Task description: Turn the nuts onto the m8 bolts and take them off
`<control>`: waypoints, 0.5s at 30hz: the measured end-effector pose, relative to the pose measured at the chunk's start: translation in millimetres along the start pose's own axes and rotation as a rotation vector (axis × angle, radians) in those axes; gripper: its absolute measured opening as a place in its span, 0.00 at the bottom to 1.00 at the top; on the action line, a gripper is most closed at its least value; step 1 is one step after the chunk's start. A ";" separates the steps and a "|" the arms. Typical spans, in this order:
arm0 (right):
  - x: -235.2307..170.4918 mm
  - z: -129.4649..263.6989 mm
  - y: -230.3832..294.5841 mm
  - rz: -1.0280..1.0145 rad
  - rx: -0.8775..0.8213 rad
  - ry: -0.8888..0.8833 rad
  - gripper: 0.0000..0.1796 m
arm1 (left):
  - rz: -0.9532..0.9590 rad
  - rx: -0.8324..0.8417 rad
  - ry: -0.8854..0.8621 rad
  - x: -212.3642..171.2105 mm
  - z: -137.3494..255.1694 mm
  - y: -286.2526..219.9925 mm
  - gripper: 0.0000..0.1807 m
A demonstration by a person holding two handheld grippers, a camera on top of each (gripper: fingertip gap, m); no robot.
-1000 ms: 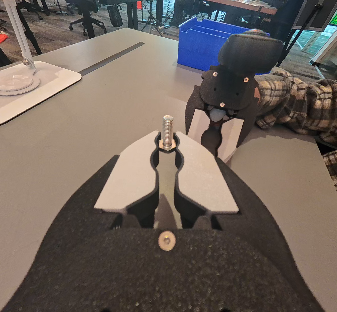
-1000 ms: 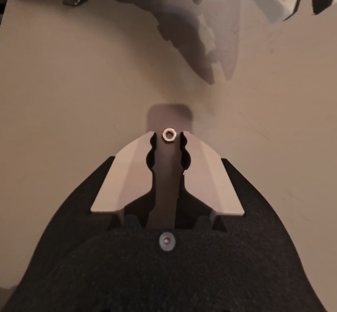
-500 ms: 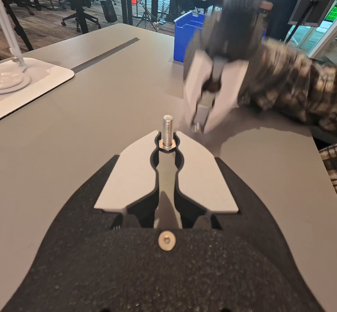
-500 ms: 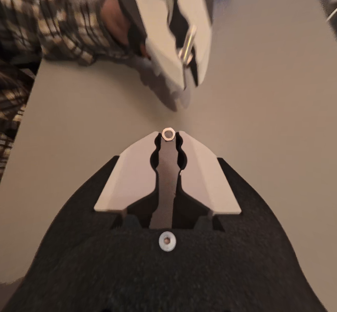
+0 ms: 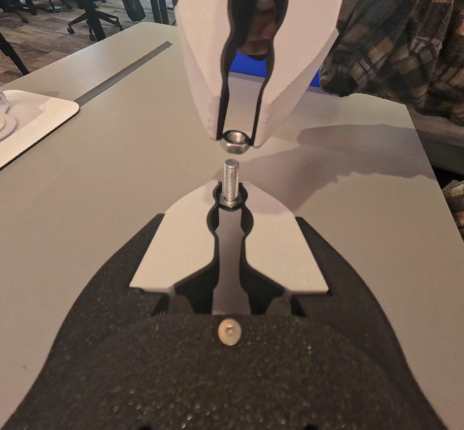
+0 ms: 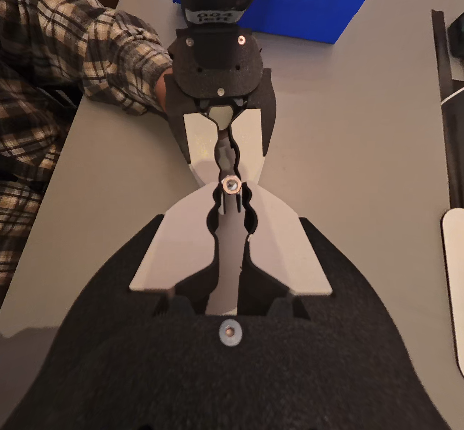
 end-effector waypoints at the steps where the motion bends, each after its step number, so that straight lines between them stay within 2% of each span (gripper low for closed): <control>1: 0.7 -1.3 -0.1 0.000 0.006 -0.001 0.08 | -0.002 0.000 0.004 -0.2 -0.5 -0.4 0.07; 15: -5.0 -9.4 -0.6 -0.009 0.030 0.025 0.08 | -0.011 -0.004 0.029 -1.7 -3.9 -1.9 0.06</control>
Point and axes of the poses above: each gripper's, where its closed fingertips meet, z back along the fingers, x out of its top, y = z × x across the jaws, the point moved 8 cm from there along z, back along the fingers, and after that the axes turned 8 degrees about -z, right-handed, at the moved point
